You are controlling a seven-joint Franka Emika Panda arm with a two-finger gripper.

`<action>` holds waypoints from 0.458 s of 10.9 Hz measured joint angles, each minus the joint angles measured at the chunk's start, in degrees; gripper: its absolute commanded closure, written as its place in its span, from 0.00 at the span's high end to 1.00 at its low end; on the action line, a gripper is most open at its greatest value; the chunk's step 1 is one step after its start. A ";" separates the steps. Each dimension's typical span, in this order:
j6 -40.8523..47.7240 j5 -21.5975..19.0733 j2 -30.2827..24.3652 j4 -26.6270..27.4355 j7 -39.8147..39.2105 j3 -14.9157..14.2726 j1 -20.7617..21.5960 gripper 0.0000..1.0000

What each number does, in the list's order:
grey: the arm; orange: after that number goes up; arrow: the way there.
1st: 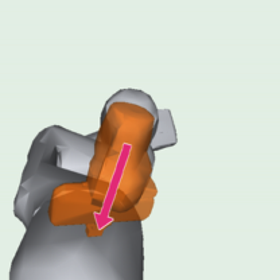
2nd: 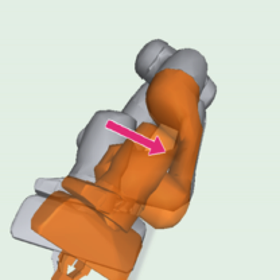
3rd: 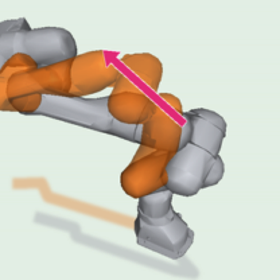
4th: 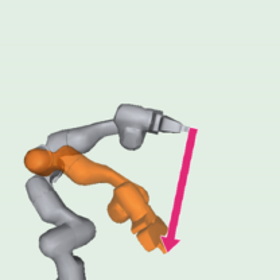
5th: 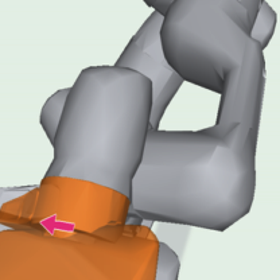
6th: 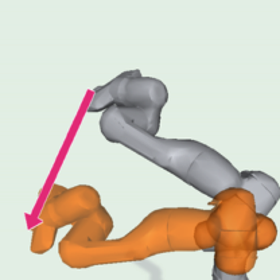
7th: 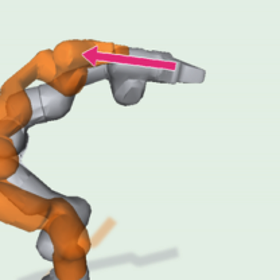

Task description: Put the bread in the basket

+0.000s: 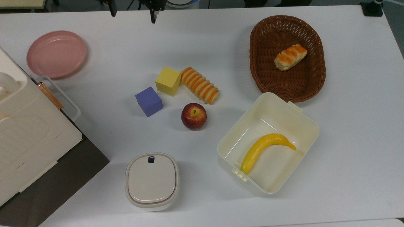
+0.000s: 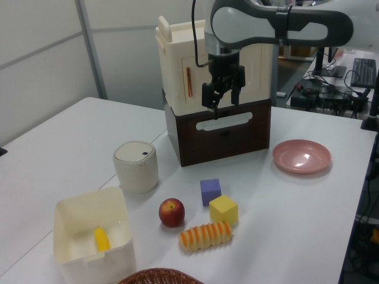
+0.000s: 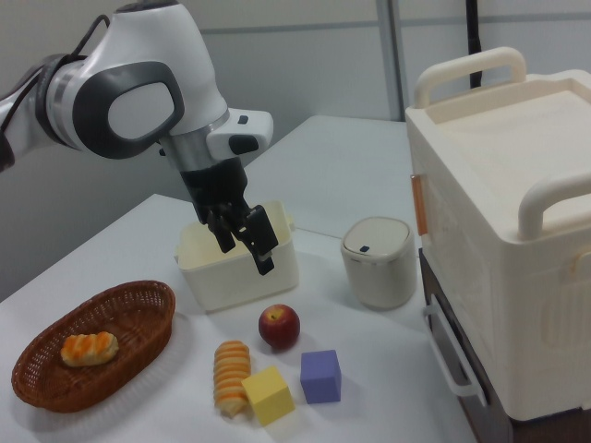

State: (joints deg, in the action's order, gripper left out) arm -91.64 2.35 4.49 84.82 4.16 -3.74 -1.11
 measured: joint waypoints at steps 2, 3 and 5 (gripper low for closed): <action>0.34 -0.34 0.27 0.13 -0.90 0.08 -0.02 1.00; 1.21 -0.65 0.23 0.13 -1.87 0.07 -0.45 1.00; 1.50 -0.99 0.23 0.14 -2.50 0.11 -0.50 1.00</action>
